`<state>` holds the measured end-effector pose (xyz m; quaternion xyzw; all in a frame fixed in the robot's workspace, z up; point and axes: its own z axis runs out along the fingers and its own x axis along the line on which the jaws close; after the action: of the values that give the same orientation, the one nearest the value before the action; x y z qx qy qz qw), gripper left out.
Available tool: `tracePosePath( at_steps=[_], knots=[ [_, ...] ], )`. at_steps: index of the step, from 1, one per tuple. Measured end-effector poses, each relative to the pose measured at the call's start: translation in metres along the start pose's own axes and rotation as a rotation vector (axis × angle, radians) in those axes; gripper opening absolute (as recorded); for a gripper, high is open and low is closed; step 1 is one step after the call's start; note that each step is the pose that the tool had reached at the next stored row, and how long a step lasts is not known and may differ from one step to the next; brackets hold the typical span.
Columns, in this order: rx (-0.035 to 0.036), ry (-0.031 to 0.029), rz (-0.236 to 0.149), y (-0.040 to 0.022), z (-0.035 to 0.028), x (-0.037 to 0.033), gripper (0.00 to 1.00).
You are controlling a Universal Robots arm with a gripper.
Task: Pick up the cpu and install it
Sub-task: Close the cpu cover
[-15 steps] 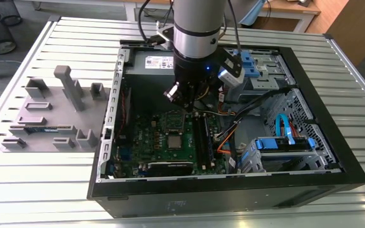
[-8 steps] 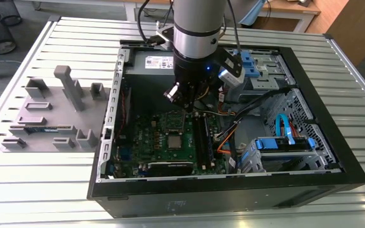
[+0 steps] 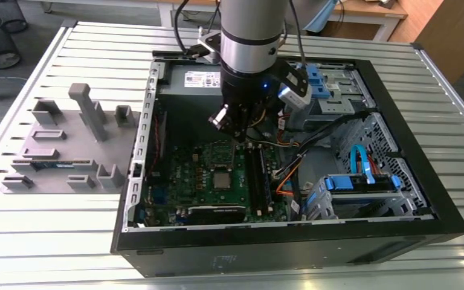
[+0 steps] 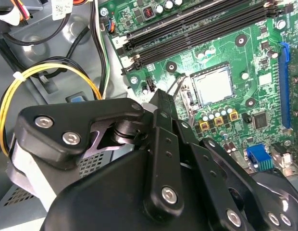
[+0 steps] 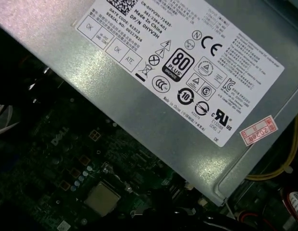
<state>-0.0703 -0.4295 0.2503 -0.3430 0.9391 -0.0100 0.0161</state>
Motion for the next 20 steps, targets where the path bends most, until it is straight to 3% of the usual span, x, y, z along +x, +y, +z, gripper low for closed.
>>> tracePosePath(
  at_steps=[10, 20],
  knots=[
    [0.0006, 0.0000, -0.028, -0.0002, -0.0012, 0.0013, 0.11],
    [0.0113, 0.0092, -0.056, -0.0046, -0.0013, 0.0065, 0.11]
  ],
)
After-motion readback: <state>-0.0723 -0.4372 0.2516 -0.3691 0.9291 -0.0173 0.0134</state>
